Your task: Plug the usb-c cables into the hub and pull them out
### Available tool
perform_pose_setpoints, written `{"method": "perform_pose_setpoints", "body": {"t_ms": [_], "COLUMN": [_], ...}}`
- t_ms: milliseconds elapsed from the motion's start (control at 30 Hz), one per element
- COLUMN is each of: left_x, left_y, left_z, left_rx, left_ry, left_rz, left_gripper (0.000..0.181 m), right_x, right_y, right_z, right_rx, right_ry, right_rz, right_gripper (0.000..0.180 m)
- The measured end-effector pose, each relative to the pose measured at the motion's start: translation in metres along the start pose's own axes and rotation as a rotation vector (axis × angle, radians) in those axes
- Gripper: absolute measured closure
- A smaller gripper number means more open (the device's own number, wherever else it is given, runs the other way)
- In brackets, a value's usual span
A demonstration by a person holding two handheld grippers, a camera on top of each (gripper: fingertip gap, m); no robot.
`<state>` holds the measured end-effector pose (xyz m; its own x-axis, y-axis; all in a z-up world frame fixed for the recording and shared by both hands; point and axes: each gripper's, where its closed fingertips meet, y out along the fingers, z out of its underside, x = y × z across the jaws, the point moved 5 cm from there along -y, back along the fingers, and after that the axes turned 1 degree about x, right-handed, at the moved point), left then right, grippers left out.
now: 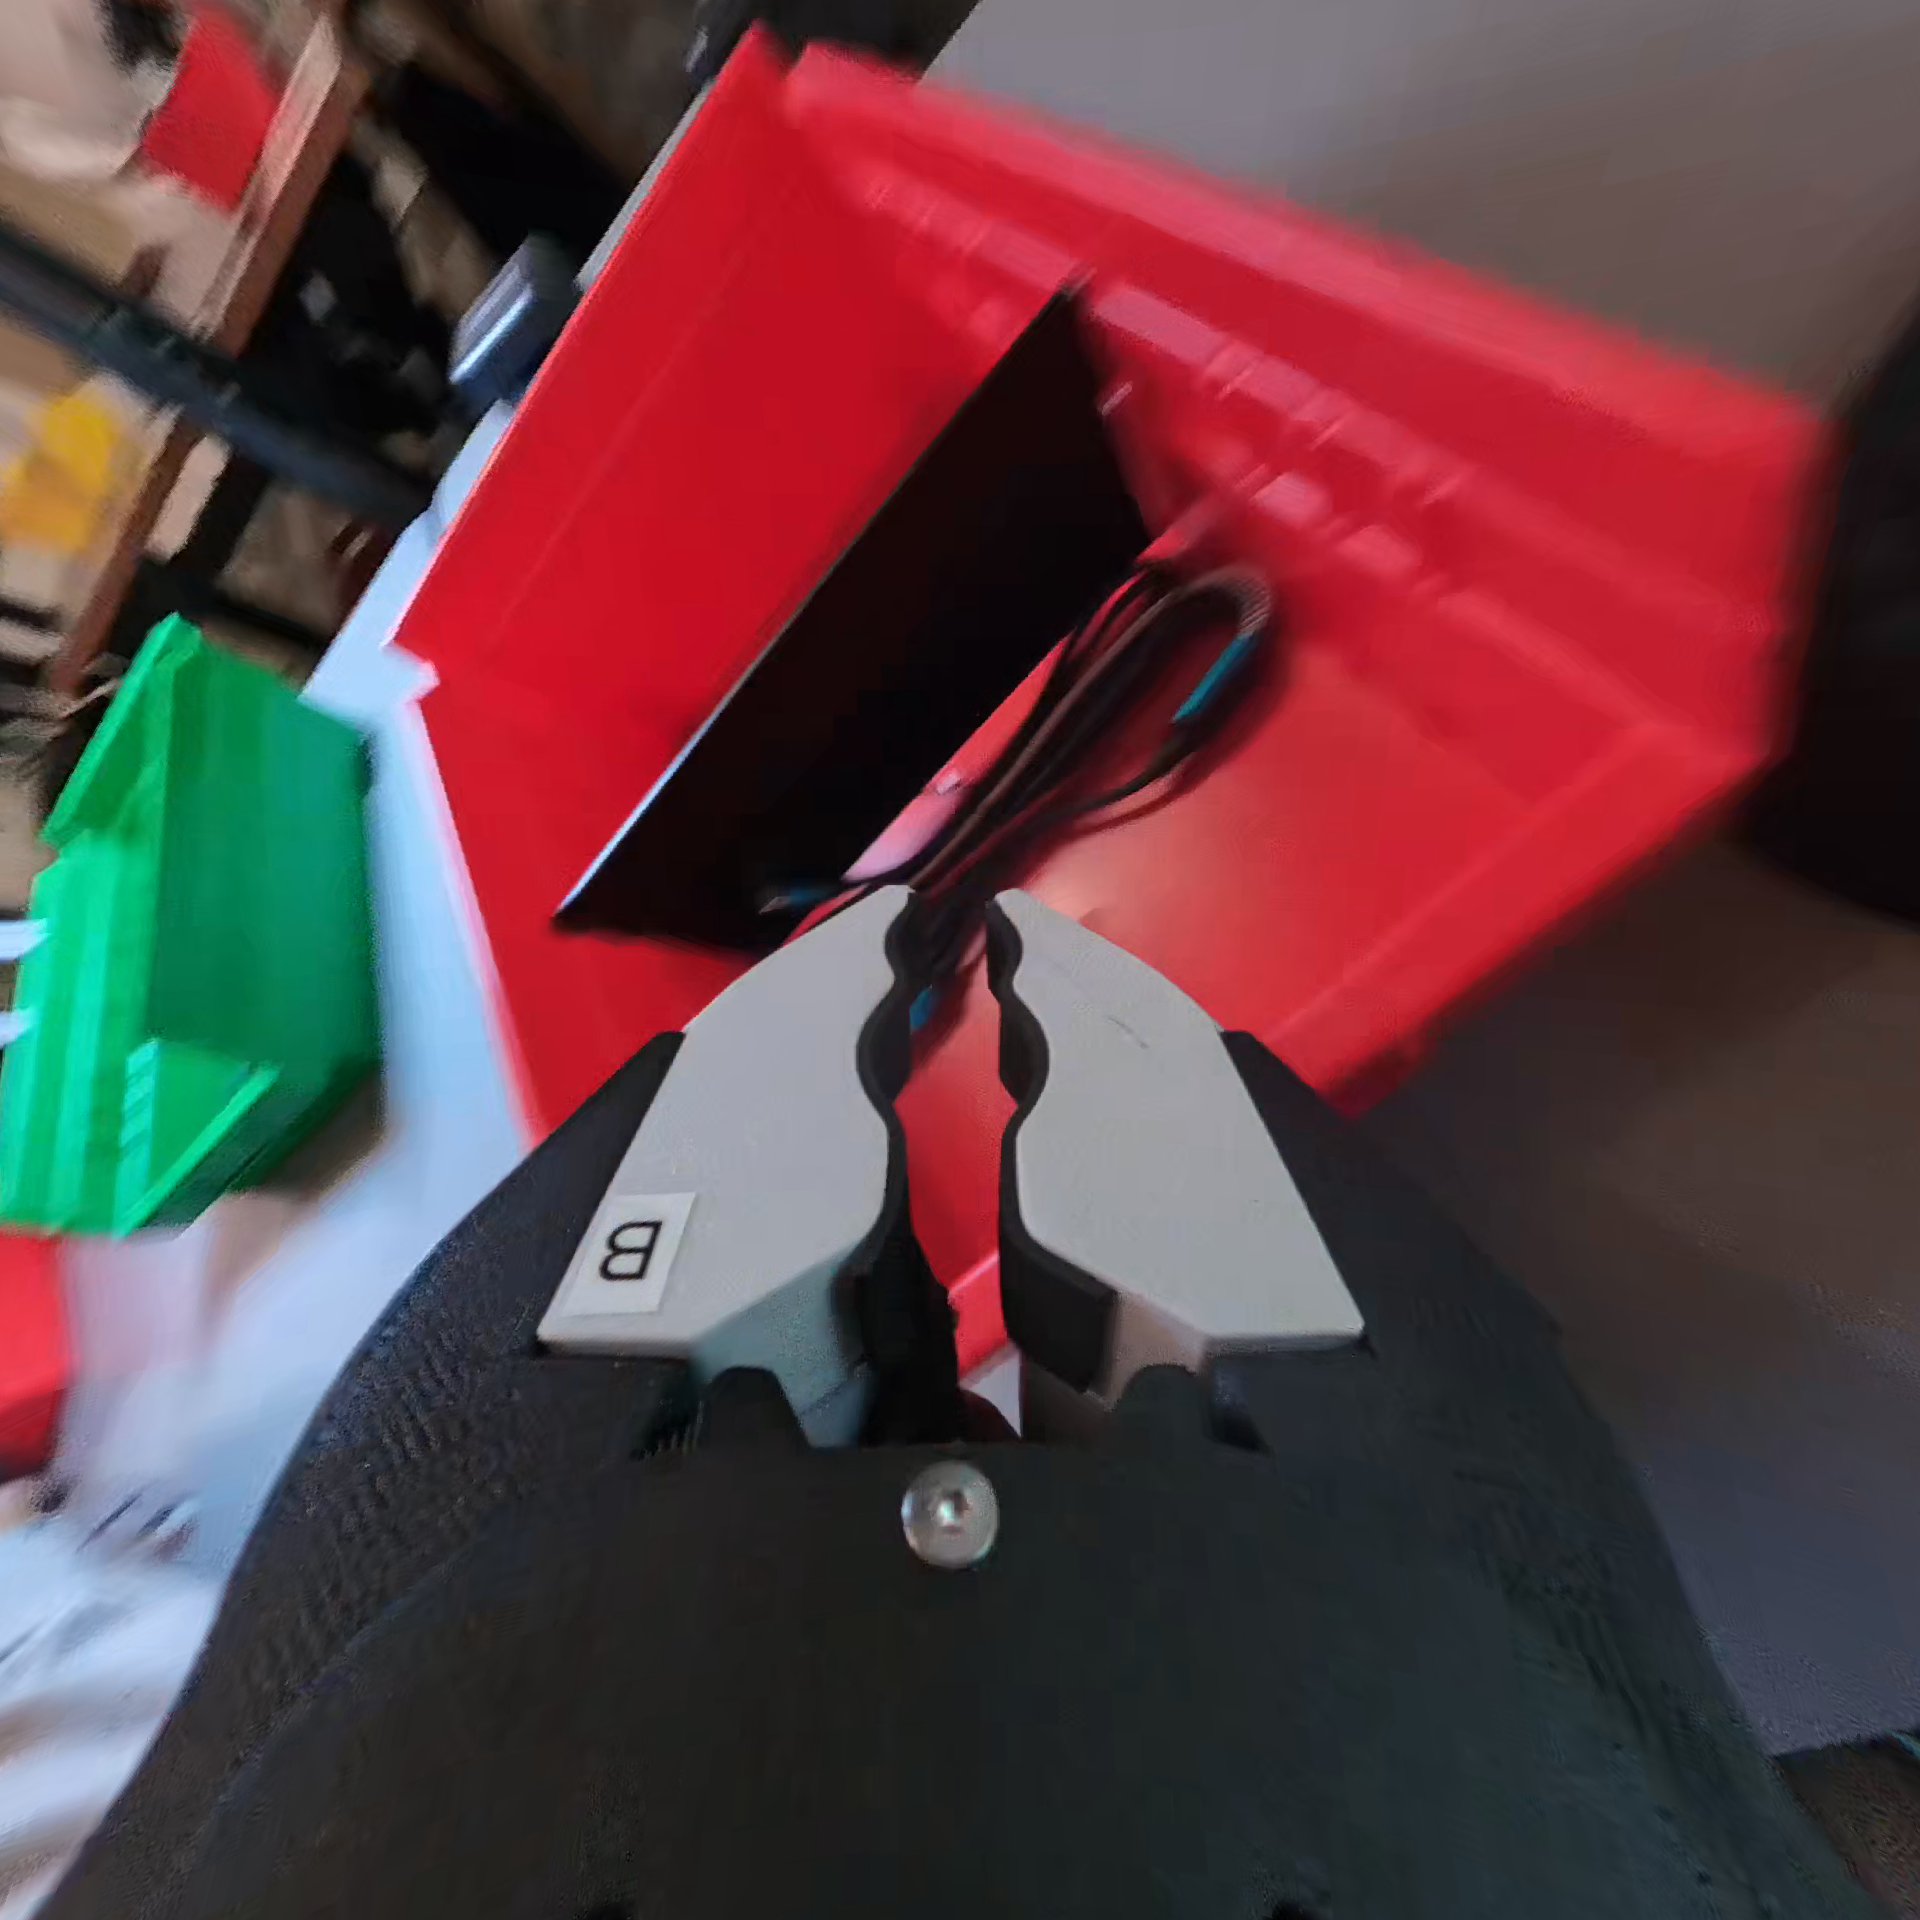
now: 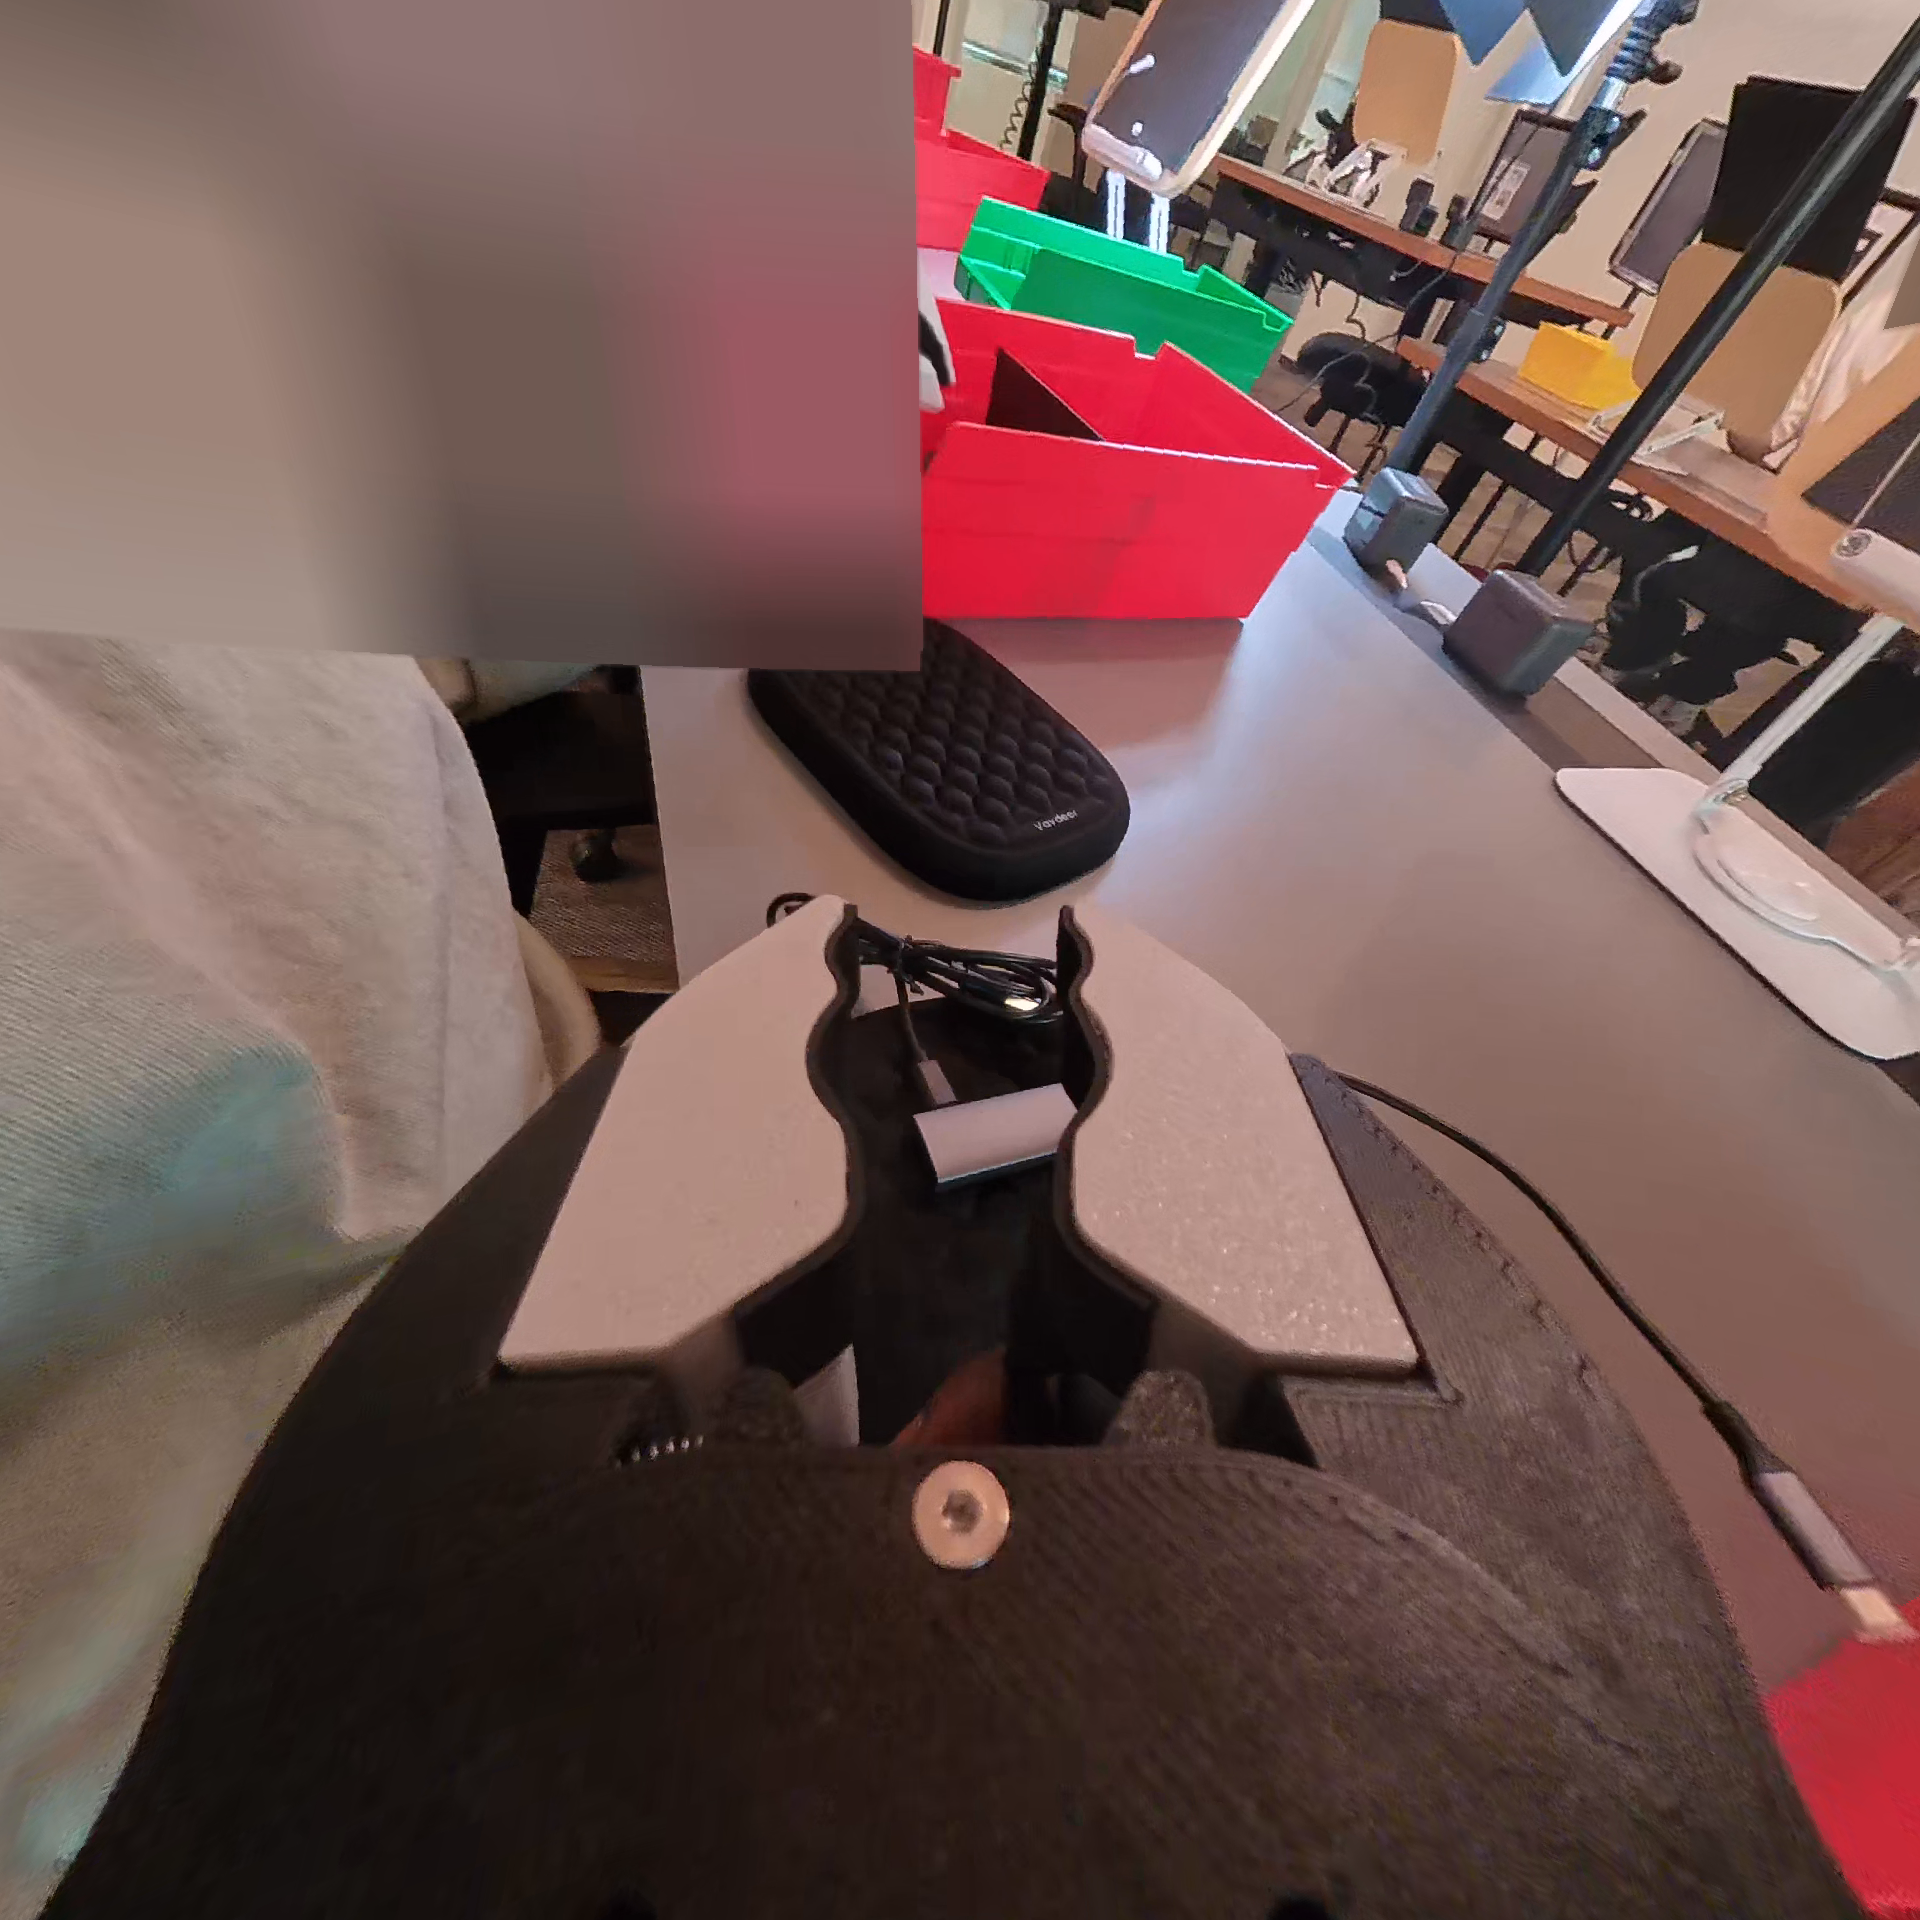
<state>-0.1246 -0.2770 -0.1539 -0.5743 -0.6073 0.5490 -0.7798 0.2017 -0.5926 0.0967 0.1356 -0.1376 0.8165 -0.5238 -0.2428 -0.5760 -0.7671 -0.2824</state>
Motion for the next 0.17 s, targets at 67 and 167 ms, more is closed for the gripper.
{"method": "perform_pose_setpoints", "body": {"t_ms": [67, 167], "left_x": [0.013, 0.011], "left_y": [0.0, 0.01], "left_z": [0.007, 0.0], "left_rx": [0.053, 0.016], "left_ry": [0.006, 0.047], "left_rz": [-0.062, 0.046], "left_gripper": [0.169, 0.169], "right_x": [0.0, 0.0], "right_y": [-0.002, -0.002], "right_z": [-0.001, -0.003], "right_rx": [-0.007, -0.047], "right_ry": [-0.012, -0.005], "right_rz": [0.014, 0.0], "right_gripper": [0.144, 0.145]}}
